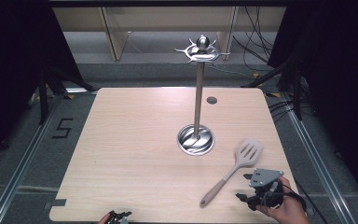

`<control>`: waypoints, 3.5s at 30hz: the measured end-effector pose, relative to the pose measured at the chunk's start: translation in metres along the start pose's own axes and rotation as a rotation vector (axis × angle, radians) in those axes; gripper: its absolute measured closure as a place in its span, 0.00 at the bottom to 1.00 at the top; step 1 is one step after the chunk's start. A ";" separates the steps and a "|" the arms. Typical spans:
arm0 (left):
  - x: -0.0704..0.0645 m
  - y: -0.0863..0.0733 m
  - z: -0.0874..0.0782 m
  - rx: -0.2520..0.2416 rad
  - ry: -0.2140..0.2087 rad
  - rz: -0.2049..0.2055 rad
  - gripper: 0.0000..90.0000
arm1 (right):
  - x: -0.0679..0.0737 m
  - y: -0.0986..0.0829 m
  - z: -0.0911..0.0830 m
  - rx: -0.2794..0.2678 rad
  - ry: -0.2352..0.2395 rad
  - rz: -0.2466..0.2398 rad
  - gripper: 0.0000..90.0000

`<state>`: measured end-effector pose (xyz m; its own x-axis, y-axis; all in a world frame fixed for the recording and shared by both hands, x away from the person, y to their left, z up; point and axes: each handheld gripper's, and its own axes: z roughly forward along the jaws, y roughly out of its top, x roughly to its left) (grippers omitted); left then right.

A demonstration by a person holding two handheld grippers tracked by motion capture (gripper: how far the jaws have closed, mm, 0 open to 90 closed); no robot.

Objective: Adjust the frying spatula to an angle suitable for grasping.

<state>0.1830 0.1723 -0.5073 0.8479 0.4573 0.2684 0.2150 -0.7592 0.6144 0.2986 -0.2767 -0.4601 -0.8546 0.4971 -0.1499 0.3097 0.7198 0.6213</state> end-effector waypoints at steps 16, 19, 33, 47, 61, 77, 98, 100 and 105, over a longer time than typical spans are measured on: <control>0.000 -0.001 0.000 -0.002 -0.005 -0.003 0.20 | -0.014 0.042 0.034 0.126 0.119 -0.173 0.39; 0.000 0.000 0.000 -0.002 -0.003 -0.002 0.20 | -0.018 0.047 0.040 0.155 0.141 -0.204 0.41; 0.000 0.000 0.002 0.000 -0.022 0.002 0.20 | -0.024 0.057 0.065 0.270 0.223 -0.294 0.49; 0.000 0.000 0.002 0.000 -0.021 0.002 0.20 | -0.026 0.062 0.078 0.325 0.318 -0.342 0.47; -0.002 0.000 0.002 -0.007 -0.003 0.014 0.20 | -0.023 0.066 0.085 0.376 0.286 -0.284 0.47; -0.003 0.000 0.003 -0.011 -0.013 0.017 0.20 | -0.017 0.073 0.081 0.491 0.210 -0.194 0.65; -0.003 0.000 0.004 0.001 -0.051 0.020 0.19 | -0.027 0.077 0.085 0.562 0.245 -0.255 0.82; -0.004 0.001 0.002 -0.001 -0.030 0.025 0.19 | -0.026 0.081 0.087 0.588 0.238 -0.291 0.83; -0.003 0.000 0.001 -0.002 -0.039 0.023 0.19 | -0.022 0.085 0.089 0.658 0.225 -0.299 0.83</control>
<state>0.1811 0.1703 -0.5086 0.8708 0.4215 0.2531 0.1944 -0.7680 0.6102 0.3809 -0.1836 -0.4724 -0.9839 0.1750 -0.0359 0.1757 0.9843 -0.0190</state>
